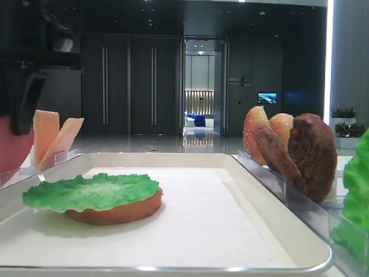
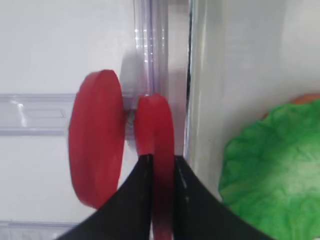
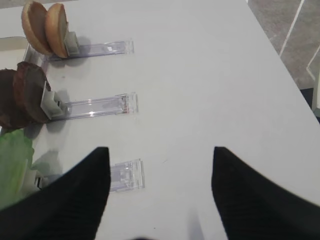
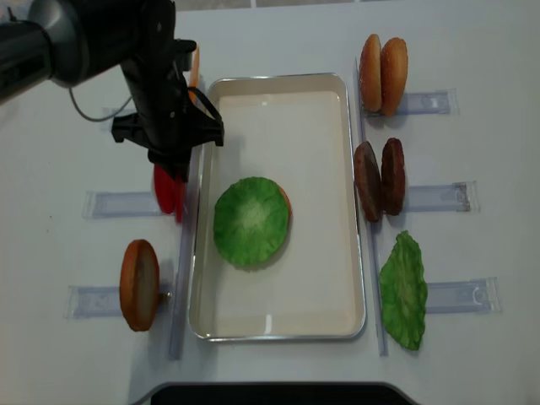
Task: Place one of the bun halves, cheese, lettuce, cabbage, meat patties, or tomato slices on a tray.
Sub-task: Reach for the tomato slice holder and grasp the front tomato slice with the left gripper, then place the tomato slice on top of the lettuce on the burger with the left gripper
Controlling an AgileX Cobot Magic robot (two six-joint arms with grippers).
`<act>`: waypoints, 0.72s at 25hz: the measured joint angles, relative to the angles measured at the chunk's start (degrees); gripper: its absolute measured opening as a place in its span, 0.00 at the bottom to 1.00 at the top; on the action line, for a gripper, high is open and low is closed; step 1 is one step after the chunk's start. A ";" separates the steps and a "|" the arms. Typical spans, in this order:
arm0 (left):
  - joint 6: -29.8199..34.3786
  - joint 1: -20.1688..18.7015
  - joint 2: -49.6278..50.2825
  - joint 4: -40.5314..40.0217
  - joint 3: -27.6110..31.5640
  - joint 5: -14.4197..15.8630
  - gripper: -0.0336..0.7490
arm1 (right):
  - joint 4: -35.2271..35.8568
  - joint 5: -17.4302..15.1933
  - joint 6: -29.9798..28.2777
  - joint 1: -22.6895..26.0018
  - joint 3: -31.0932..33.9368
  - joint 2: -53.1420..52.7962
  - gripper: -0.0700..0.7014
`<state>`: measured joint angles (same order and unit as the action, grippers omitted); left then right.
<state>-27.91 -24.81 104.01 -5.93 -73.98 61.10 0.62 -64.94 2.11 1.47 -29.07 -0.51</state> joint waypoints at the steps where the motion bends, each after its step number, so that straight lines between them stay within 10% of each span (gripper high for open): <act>1: 0.02 0.00 -0.93 0.84 0.00 0.06 0.12 | 0.00 0.00 0.00 0.00 0.00 0.00 0.64; 12: 2.63 -0.99 -7.32 9.08 0.73 -1.11 0.12 | 0.00 0.00 0.00 0.02 0.00 0.00 0.64; 18: 11.13 -4.04 -7.31 22.24 4.82 -13.82 0.12 | 0.00 0.00 0.00 0.02 0.00 0.00 0.64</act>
<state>-16.78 -28.85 96.70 16.30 -69.17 47.28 0.62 -64.94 2.11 1.49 -29.07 -0.51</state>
